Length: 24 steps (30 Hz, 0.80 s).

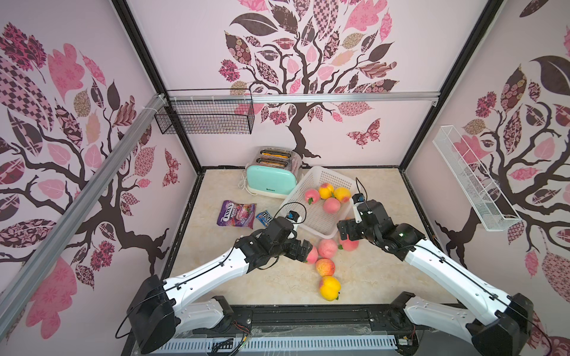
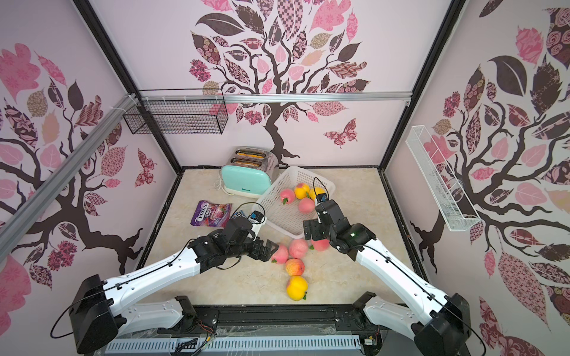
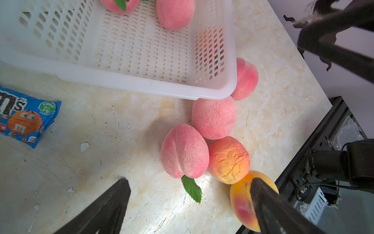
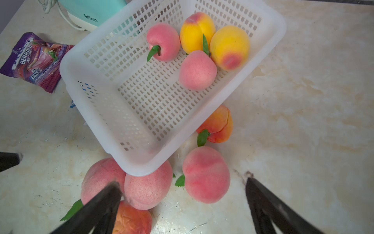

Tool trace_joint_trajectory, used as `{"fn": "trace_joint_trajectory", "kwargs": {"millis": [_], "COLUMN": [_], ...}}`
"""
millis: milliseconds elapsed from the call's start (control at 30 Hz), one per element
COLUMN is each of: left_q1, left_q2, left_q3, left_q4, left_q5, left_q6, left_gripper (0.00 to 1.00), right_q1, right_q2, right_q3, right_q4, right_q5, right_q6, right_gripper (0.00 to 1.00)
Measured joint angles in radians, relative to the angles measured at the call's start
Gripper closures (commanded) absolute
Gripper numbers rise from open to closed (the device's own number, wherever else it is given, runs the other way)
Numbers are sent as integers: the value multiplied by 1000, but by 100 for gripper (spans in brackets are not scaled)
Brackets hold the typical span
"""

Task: Put the peaches into the basket
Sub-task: Pick up the peach from the center of the board.

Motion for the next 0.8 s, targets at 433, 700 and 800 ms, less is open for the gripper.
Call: {"fn": "trace_joint_trajectory", "kwargs": {"millis": [433,700,800], "left_q1": [-14,-16,-16], "left_q2": [101,173,184], "left_q3": [-37,-50,-50], "left_q4": [71,111,118], "left_q5": [10,13,14], "left_q6": [-38,-55,-57], "left_gripper": [3,3,3], "right_q1": [35,47,48], "right_q2": [-228,-293,-304], "right_q3": [-180,-288,-303], "right_q4": [-18,34,47], "right_q5": [-129,-221,-239], "right_q6": [84,97,97], "right_gripper": [2,2,2]}}
